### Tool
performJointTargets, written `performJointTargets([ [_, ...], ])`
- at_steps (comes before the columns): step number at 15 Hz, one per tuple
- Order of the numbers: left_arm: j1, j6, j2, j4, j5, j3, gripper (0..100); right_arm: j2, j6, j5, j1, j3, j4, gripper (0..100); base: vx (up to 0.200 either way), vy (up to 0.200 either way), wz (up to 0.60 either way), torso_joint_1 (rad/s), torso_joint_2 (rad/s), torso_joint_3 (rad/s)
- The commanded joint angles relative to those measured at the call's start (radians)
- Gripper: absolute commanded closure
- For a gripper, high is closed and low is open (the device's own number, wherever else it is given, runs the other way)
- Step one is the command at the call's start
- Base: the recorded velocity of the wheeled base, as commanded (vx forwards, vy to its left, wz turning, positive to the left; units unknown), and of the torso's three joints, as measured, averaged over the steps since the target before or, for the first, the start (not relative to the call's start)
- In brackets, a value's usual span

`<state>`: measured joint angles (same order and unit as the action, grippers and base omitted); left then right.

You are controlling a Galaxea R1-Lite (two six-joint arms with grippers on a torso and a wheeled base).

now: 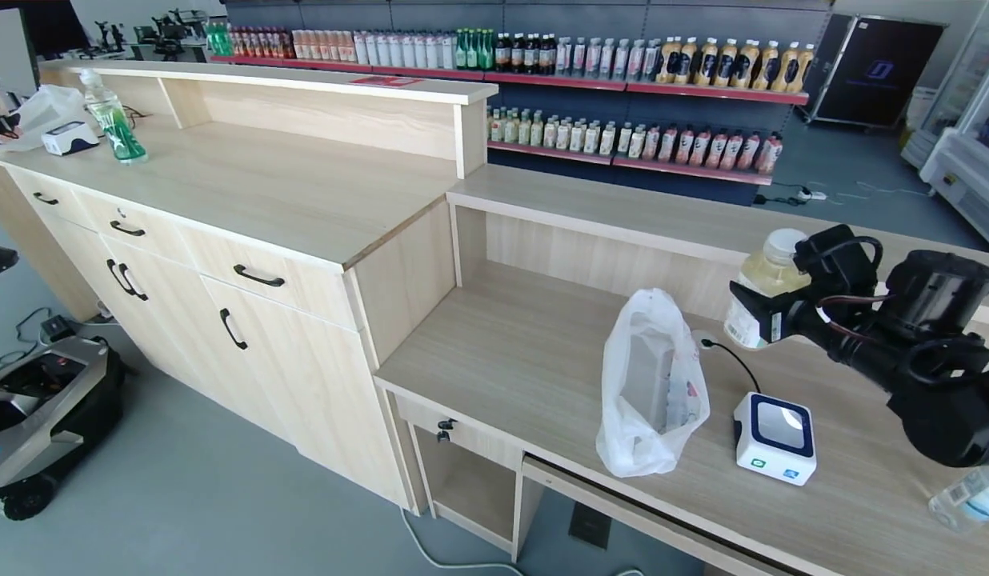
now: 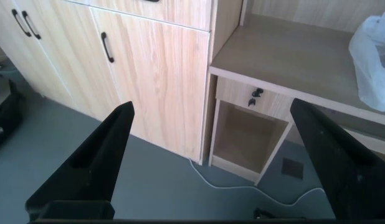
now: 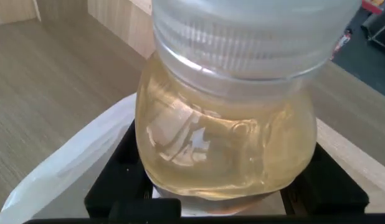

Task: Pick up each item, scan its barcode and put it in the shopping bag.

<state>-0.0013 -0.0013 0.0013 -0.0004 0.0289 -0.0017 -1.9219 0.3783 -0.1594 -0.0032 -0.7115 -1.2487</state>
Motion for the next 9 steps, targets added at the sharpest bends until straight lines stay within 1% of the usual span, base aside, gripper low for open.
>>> performJointTargets([
  [1,0.001,0.000,0.000,-0.001,0.000,0.000,0,-0.167,-0.047,-0.011,0.026,-0.080,-0.003,100,0.000,0.000,0.00,0.000,0.00,0.000],
  [3,0.001,0.000,0.000,-0.001,0.000,0.000,0,-0.290,-0.118,-0.012,0.043,-0.167,0.005,100,0.000,0.000,0.00,0.000,0.00,0.000],
  [4,0.001,0.000,0.000,-0.001,0.000,0.000,0,-0.341,-0.134,-0.012,0.049,-0.223,0.005,100,0.000,0.000,0.00,0.000,0.00,0.000],
  [5,0.001,0.000,0.000,-0.001,0.000,0.000,0,-0.364,-0.137,-0.012,0.054,-0.250,0.006,100,0.000,0.000,0.00,0.000,0.00,0.000],
  [9,0.001,0.000,0.000,-0.001,0.000,0.000,0,-0.447,-0.141,-0.016,0.061,-0.263,-0.014,100,0.000,0.000,0.00,0.000,0.00,0.000],
])
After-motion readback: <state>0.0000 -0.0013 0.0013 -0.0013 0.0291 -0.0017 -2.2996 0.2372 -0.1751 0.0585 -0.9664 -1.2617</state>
